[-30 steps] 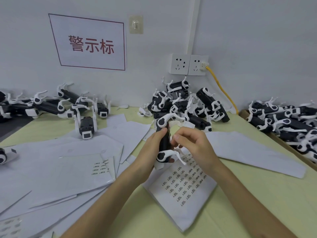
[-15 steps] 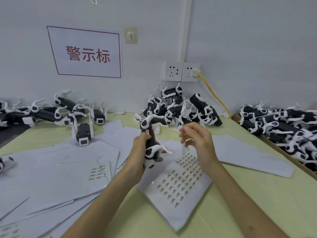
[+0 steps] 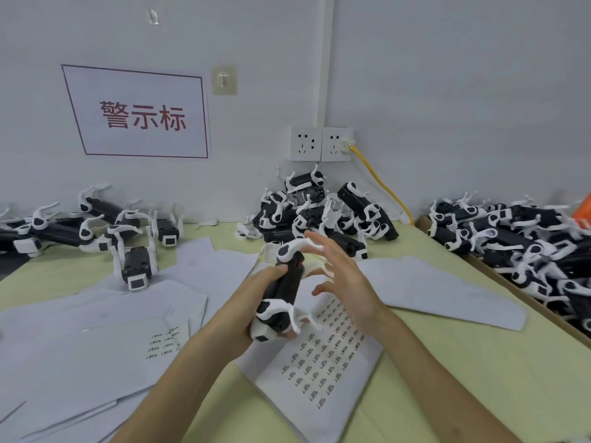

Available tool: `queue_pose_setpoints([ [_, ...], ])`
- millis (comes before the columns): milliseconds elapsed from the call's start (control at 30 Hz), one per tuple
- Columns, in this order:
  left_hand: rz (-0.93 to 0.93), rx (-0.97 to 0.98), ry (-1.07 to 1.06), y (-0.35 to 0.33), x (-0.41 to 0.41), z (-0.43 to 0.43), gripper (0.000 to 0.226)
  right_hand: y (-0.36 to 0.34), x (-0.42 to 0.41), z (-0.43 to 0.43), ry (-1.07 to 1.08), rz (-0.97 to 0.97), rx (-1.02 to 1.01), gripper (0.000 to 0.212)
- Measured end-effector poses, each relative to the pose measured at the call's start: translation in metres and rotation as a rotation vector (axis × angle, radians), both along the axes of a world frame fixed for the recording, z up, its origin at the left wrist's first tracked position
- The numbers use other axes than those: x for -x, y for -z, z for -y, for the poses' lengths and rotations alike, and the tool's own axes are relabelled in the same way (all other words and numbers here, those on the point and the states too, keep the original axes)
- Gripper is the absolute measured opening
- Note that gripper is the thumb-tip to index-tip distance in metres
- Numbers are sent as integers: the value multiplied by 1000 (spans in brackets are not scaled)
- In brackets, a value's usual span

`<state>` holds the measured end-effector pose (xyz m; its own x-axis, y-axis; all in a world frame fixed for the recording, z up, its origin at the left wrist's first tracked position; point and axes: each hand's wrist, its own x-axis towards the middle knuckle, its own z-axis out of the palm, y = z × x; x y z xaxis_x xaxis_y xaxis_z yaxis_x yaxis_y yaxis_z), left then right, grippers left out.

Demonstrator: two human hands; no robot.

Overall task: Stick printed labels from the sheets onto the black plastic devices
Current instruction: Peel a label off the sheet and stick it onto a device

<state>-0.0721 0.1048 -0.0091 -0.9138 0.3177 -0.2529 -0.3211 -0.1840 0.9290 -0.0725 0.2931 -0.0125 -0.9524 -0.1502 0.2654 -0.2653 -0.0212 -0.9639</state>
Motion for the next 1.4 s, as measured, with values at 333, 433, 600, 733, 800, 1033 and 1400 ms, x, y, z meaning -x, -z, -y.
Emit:
queue_pose_setpoints([
  [333,17,-102,13,-4,2,18,63,-1,-2,-5,36,-22,-207,33],
  [433,0,-209,6,-7,-4,17,67,-2,1,-9,78,29,-197,36],
  [600,26,-278,-149,-5,-1,13,62,-4,0,-12,-134,229,52,44],
  [733,101,-199,-305,-1,-1,10,43,-10,1,-14,-134,274,31,30],
  [800,98,-245,-428,-1,0,12,32,-24,4,-25,-63,313,90,23],
  [1033,82,-288,-521,-2,0,14,21,-96,36,-121,290,-19,913,25],
  [1400,51,-206,-521,-1,1,11,15,-4,52,-64,570,188,289,28],
])
